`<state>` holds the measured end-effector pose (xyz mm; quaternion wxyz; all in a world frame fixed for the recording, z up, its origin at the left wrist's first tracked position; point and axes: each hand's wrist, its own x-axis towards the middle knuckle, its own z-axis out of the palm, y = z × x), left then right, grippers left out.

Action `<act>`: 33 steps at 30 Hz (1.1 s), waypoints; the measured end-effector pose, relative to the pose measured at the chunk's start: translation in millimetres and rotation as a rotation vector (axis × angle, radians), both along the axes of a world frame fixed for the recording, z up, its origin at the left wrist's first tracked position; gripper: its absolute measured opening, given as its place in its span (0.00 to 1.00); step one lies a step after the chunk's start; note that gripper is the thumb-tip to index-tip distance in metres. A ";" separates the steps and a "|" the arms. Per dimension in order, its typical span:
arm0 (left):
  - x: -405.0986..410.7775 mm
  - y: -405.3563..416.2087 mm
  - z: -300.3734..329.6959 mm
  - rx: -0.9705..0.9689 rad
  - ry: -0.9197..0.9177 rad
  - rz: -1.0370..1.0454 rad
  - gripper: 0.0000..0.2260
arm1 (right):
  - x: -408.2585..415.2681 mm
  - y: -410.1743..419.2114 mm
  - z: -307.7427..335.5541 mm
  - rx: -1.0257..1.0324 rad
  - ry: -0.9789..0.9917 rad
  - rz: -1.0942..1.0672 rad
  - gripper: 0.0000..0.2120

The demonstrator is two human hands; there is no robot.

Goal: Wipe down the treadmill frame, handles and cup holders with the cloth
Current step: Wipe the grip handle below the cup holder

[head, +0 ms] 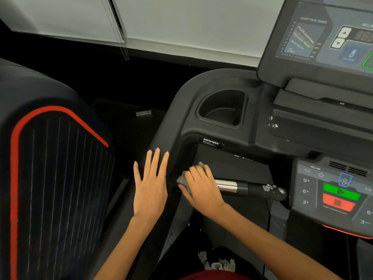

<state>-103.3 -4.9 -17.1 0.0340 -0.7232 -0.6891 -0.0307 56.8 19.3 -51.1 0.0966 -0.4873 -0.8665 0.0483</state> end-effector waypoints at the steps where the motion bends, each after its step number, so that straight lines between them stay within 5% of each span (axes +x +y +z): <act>1: 0.7 -0.6 0.8 0.001 0.017 -0.038 0.36 | -4.9 -0.7 -0.3 0.007 -0.008 0.004 0.16; 4: 3.3 -0.3 0.8 0.042 -0.062 -0.152 0.36 | -9.9 -2.6 -4.0 0.079 -0.065 0.054 0.17; 8: 16.2 5.2 -4.6 0.099 -0.413 -0.218 0.24 | 14.2 -6.0 -6.6 0.146 -0.097 0.201 0.25; 14: 47.0 6.7 -15.1 -0.073 -0.734 -0.168 0.20 | 65.6 -24.5 -6.8 0.171 -0.220 0.114 0.36; 21: 72.6 14.3 -37.2 -0.091 -0.500 -0.177 0.23 | 119.5 -38.5 -0.7 0.212 -0.140 -0.031 0.22; 33: 77.7 16.0 -43.0 -0.104 -0.463 -0.135 0.24 | 155.7 -55.1 17.8 0.099 -0.042 -0.297 0.22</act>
